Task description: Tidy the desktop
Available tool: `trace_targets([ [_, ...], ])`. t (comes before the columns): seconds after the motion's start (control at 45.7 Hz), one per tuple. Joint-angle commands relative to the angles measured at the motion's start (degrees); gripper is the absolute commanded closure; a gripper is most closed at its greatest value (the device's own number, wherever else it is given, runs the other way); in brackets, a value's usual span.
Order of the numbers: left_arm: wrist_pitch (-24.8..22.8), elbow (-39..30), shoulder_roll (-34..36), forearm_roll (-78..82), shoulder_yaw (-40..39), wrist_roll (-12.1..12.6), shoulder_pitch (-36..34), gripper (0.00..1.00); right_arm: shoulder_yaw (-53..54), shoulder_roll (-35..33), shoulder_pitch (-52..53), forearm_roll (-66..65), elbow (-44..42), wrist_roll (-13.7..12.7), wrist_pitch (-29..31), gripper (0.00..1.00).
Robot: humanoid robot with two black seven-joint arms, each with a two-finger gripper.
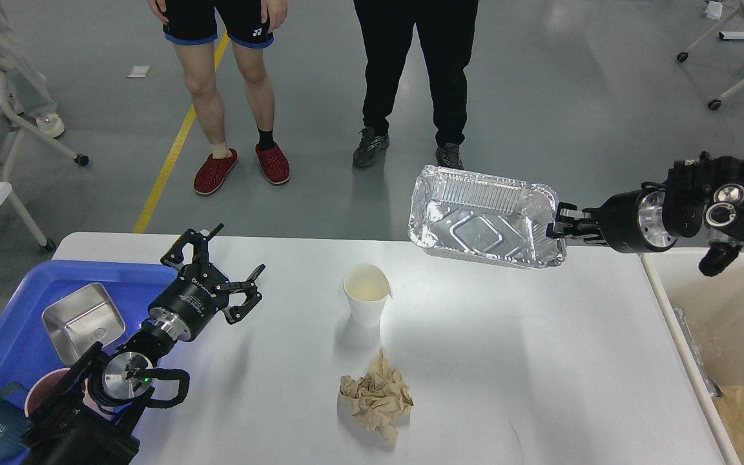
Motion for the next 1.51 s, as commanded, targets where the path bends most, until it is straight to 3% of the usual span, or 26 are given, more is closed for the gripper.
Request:
trace_targets([
  [0.0, 0.0, 0.0, 0.2, 0.0, 0.0, 0.0, 0.0, 0.03, -3.3, 1.1, 3.6, 1.6, 0.3, -0.3, 0.1, 1.00],
  [1.489, 0.9, 0.0, 0.2, 0.4, 1.8, 0.2, 0.4, 0.03, -7.4, 7.2, 2.9, 1.2, -0.1, -0.1, -0.4, 1.00],
])
